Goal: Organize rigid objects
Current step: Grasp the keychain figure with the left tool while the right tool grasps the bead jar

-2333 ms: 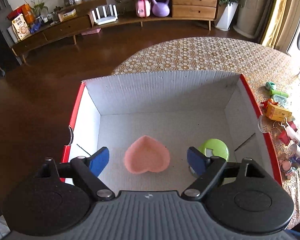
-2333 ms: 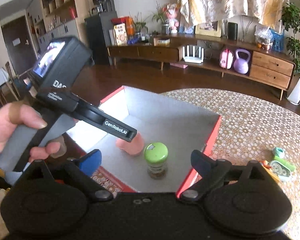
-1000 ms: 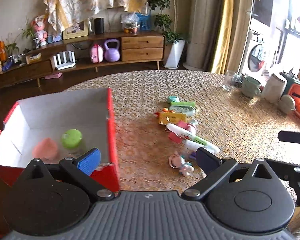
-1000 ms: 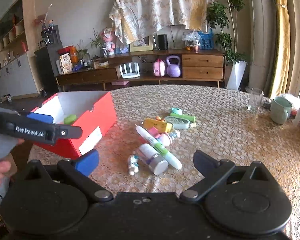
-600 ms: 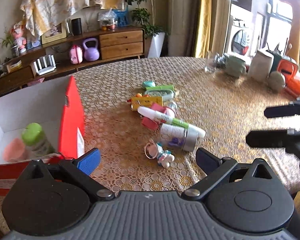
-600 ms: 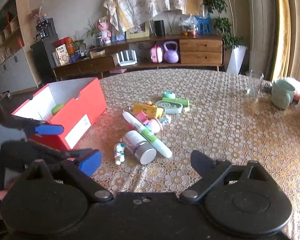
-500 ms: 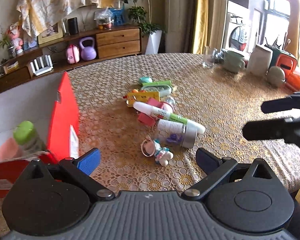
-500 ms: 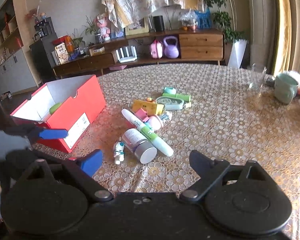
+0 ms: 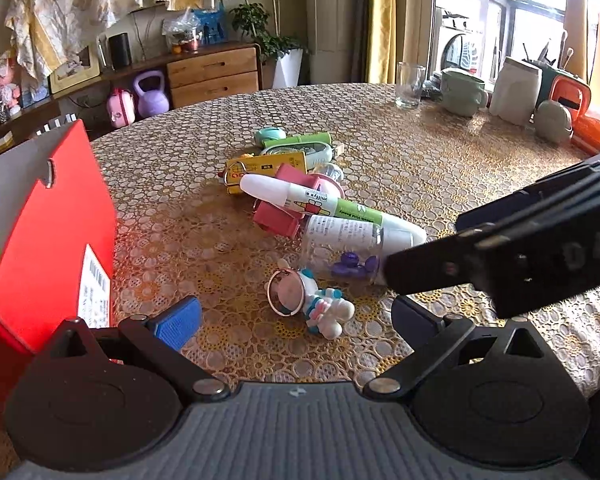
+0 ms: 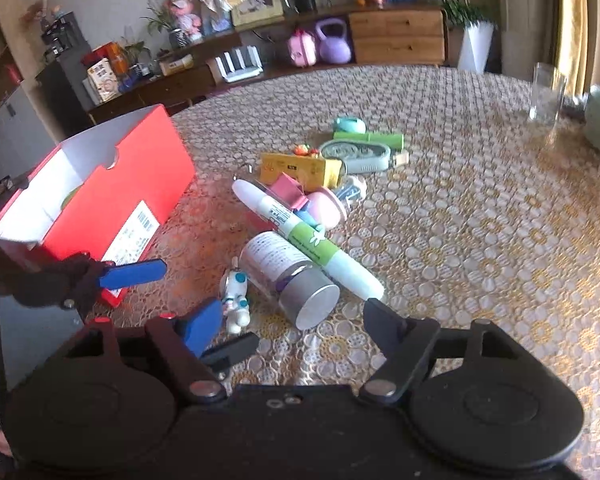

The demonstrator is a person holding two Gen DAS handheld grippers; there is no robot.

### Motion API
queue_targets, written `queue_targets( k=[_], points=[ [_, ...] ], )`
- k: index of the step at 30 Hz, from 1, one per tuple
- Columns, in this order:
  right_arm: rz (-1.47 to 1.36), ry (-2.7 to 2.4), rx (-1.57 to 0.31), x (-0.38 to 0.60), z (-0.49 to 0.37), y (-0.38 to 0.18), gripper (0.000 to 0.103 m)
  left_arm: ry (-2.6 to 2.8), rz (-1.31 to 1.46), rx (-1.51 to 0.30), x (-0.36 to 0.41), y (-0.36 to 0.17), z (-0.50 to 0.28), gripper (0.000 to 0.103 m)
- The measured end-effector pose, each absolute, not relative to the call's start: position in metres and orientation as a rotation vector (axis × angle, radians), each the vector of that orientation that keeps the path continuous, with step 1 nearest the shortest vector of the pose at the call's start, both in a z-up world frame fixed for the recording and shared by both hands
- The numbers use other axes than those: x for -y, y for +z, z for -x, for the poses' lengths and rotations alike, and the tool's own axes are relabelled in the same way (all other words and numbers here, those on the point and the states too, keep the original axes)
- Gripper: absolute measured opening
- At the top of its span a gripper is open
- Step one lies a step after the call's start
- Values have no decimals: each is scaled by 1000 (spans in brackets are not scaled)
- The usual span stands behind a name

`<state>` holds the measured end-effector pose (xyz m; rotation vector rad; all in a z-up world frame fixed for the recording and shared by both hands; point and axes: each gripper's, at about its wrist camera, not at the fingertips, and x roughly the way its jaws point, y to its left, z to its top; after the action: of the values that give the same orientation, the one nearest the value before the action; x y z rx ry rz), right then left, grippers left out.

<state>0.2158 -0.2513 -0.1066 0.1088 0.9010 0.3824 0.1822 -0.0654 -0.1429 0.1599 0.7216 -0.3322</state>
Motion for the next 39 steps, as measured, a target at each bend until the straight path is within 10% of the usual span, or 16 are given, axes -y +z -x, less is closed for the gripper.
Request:
queue_targets(
  k=[11,27,39],
  points=[
    [-147,343,-961,243,-234,-121,69,-396,-184,-719,66,-156,-196,97],
    [-153,330,-963,239,-246,-130,60,-476,-199,-705,67,-160,-201,56],
    [-197,348,-921,247,-229,-122,50,-453,-203,-713,67,-157,-195,55]
  ],
)
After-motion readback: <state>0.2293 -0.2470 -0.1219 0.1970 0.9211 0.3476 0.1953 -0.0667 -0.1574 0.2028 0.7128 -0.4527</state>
